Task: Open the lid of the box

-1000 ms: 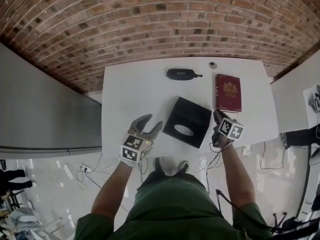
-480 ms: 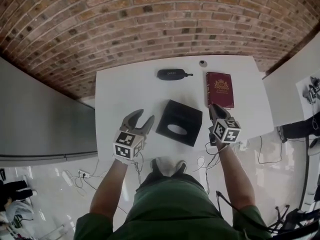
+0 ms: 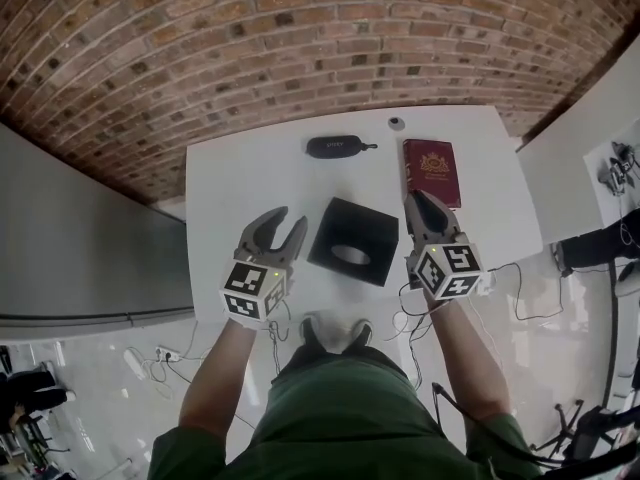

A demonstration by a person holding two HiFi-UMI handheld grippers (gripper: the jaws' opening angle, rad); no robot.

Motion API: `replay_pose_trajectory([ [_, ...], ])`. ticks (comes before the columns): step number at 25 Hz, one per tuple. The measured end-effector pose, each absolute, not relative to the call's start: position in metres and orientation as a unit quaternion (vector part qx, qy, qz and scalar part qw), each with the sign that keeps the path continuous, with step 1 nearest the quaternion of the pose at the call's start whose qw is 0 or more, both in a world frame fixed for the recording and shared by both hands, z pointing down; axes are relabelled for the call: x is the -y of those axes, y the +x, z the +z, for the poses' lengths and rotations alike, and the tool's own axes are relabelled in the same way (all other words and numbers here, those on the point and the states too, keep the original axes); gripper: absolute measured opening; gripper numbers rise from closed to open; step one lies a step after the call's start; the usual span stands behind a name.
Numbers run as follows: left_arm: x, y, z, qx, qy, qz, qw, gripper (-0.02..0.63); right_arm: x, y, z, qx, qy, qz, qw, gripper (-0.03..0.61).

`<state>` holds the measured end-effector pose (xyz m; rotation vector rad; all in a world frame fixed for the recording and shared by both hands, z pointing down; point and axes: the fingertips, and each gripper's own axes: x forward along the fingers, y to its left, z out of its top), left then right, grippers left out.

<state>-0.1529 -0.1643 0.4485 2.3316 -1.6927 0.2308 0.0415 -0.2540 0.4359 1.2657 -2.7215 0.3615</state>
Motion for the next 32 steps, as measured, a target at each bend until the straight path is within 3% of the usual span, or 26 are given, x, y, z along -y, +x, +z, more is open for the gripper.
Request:
replay_pose_trajectory([
  [21,0.139,-0.141,0.359,0.589,0.806,-0.001,0.06,0.049,0.177,0.026,0.34,0.913,0.408,0.011,-0.008,0.034],
  [32,0.126,-0.117,0.327,0.572,0.82,-0.023,0.032,0.041,0.149,0.038,0.316,0.912,0.408,-0.007,-0.023,0.005],
])
